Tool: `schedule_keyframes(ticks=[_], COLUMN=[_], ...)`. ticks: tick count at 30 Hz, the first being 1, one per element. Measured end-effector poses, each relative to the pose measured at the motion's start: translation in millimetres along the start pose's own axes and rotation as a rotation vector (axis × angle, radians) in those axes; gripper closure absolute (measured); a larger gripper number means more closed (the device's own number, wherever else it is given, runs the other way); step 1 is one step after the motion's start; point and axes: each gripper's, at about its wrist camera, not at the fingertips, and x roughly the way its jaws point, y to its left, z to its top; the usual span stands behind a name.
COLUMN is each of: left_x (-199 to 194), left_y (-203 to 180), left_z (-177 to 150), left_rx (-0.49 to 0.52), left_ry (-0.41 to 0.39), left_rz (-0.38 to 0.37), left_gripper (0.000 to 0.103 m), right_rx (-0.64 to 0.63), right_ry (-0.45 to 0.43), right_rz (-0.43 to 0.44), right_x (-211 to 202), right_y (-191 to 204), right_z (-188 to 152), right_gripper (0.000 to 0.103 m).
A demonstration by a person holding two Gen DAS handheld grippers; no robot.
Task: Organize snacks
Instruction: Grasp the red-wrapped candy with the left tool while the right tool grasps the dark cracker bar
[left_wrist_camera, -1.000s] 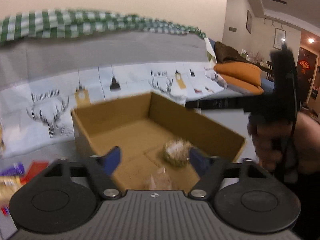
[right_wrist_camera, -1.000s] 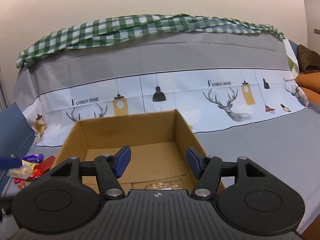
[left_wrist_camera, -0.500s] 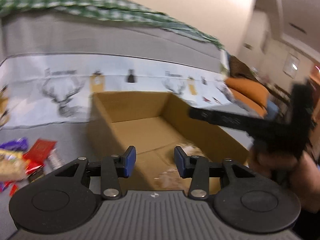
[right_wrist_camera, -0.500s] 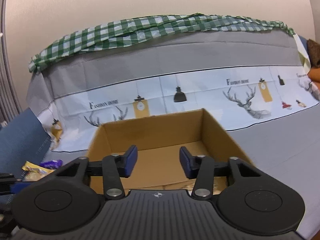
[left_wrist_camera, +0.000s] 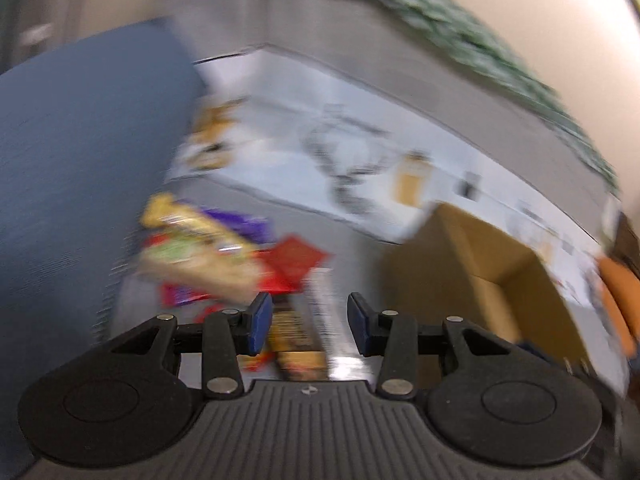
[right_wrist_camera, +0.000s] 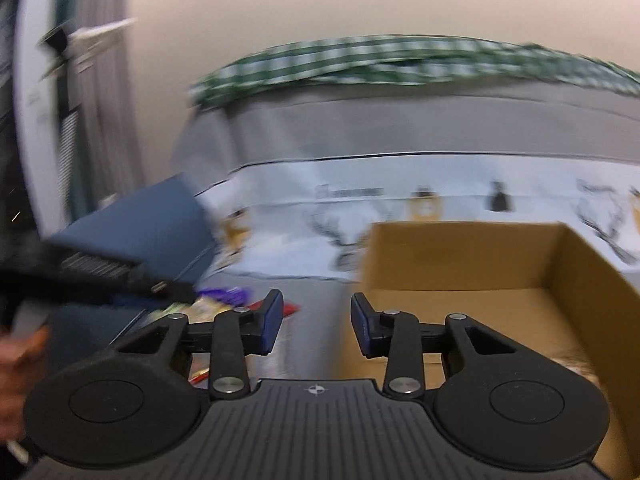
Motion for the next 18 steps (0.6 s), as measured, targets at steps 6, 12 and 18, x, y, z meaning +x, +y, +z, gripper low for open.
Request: schedule_keyframes(ticks=[6, 12, 18], left_x=[11.9, 30.0, 58.3], left_y=[47.2, 39.6, 36.4], left_z=[0.4, -2.5, -11.2], left_rx=[-0.179, -0.105, -0.086], left_ry=[0.074, 0.115, 0.170], left_rz=[0.070, 0.086, 0.134], left_gripper=[0.057, 0.057, 0.056], right_rx=[-0.090, -0.084, -0.086], right_ry=[0.082, 0.164, 0.239], right_rz=[0.105, 0.108, 0.112], right_x=[23.3, 59.5, 98.1], right_y=[39.1, 48.8, 58.1], right_z=[-16.6, -28.4, -39.4], right_gripper=[0.063, 0.055, 0.043])
